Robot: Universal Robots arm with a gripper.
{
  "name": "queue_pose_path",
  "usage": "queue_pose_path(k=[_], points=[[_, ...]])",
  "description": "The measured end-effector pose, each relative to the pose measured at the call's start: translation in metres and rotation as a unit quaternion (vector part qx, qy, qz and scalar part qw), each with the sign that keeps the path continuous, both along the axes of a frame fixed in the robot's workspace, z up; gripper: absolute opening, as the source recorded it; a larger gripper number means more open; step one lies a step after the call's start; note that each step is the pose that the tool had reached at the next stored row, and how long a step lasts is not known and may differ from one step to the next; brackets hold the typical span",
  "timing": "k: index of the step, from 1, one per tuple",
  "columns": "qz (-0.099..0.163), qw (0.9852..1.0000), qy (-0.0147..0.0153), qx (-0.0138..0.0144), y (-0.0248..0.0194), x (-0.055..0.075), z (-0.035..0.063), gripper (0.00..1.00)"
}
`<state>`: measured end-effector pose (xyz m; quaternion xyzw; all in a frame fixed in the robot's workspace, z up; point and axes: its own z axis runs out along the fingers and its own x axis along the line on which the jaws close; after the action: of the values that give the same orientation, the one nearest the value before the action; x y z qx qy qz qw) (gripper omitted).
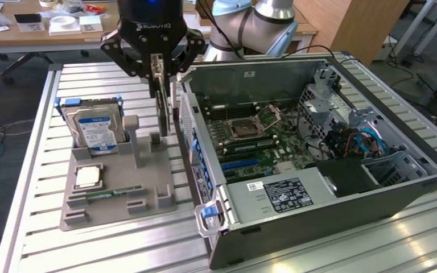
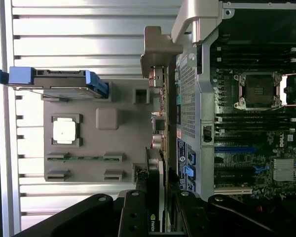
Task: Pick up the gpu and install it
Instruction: 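Pick up the gpu and move the gpu toward the slot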
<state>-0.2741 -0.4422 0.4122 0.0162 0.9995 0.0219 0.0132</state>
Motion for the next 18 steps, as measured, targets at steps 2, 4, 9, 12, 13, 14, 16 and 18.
queue_pose_path(k=[2, 4, 9, 12, 13, 14, 16, 18], points=[[0.000, 1.0000, 0.0000, 0.0000, 0.0002, 0.004, 0.0000, 0.27], [0.000, 1.0000, 0.0000, 0.0000, 0.0004, 0.008, 0.0000, 0.27], [0.000, 1.0000, 0.0000, 0.0000, 0.0008, 0.020, 0.0000, 0.27], [0.000, 1.0000, 0.0000, 0.0000, 0.0011, 0.027, 0.0000, 0.27], [0.000, 1.0000, 0.0000, 0.0000, 0.0012, 0.030, 0.0000, 0.27], [0.000, 1.0000, 0.0000, 0.0000, 0.0012, 0.033, 0.0000, 0.27], [0.000, 1.0000, 0.0000, 0.0000, 0.0014, 0.038, 0.0000, 0.27], [0.000, 1.0000, 0.0000, 0.0000, 0.0015, 0.043, 0.0000, 0.27]])
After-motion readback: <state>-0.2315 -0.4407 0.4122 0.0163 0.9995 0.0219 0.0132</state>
